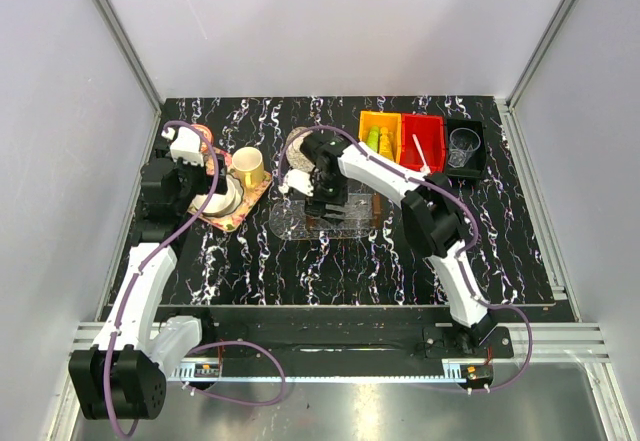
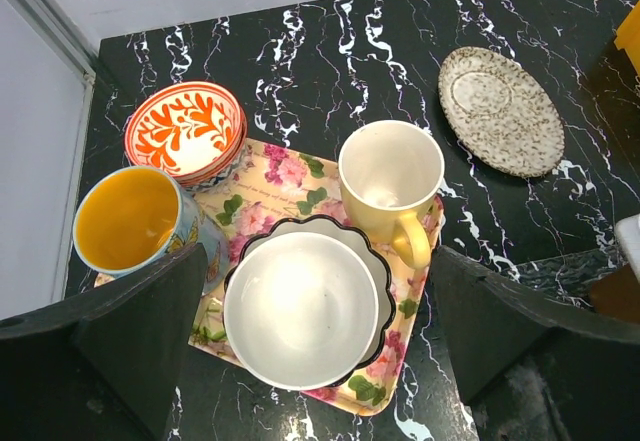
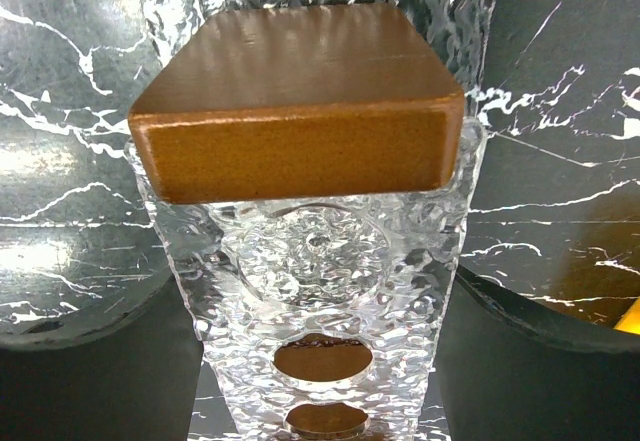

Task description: Prepare toiletry sets of a toothbrush and toothpaste on the tray

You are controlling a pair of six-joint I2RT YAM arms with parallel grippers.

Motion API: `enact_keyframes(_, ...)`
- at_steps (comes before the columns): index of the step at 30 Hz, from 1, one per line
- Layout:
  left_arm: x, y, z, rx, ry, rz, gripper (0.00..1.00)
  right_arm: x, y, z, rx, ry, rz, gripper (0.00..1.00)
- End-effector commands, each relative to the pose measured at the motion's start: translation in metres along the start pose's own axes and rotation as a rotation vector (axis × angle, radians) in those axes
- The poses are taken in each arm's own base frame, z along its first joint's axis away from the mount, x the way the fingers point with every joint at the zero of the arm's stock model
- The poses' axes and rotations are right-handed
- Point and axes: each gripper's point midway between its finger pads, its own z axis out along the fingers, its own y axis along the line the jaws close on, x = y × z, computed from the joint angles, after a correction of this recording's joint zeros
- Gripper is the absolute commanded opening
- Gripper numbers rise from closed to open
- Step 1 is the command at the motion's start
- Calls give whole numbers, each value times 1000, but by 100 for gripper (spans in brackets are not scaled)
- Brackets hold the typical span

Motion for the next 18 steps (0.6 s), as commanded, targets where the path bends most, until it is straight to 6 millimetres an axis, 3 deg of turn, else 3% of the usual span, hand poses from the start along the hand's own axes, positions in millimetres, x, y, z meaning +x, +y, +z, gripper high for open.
enact_keyframes(1, -15, 8, -1, -35, -60, 26, 99, -17, -4, -10, 39, -16, 5, 54)
enact_keyframes(18, -23, 13, -3, -60, -72, 39, 99, -56, -3, 1, 78, -32, -7, 54)
